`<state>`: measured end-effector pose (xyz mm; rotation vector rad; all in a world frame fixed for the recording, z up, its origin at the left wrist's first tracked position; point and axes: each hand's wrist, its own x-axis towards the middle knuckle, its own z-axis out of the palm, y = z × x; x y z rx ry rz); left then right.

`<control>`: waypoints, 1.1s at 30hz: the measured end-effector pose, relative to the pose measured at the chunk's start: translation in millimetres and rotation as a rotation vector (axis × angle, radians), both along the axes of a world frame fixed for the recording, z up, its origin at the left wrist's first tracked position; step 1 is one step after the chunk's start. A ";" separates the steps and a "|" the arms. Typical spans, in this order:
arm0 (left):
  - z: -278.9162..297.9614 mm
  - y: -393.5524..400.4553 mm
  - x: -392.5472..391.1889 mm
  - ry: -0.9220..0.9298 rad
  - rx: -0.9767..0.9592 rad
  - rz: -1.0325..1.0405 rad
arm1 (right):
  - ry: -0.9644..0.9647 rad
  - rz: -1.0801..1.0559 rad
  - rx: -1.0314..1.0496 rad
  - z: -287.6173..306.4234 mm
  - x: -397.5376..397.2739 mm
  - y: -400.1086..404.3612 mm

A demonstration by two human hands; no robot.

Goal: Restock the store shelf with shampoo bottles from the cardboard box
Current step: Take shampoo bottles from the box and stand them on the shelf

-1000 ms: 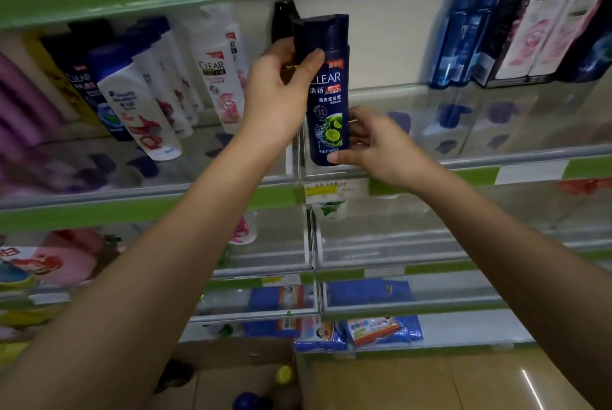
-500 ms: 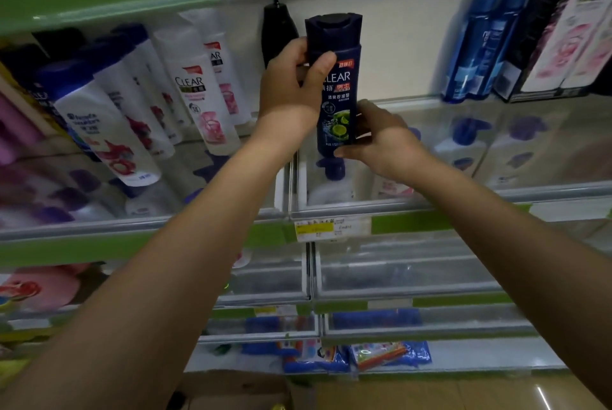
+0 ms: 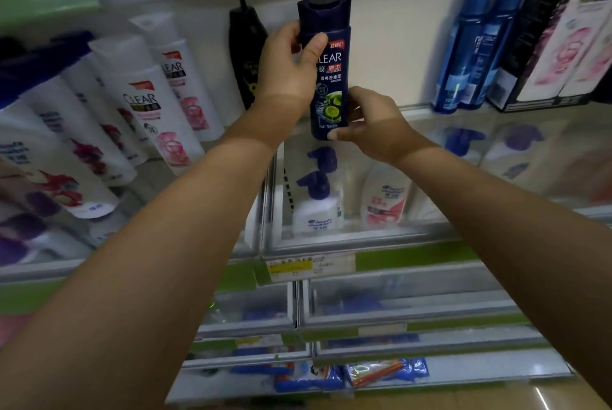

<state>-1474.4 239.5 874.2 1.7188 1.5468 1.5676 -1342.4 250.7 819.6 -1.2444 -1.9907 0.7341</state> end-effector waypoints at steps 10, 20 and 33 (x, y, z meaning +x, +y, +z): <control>3.0 23.0 6.5 -0.088 0.021 0.060 | 0.127 -0.093 -0.062 -2.9 2.1 26.8; 20.2 25.9 3.0 0.090 -0.046 0.190 | 0.147 -0.081 -0.051 -4.5 3.6 32.0; 25.4 6.1 7.2 0.104 -0.122 0.187 | 0.040 -0.150 -0.129 5.5 -0.9 23.7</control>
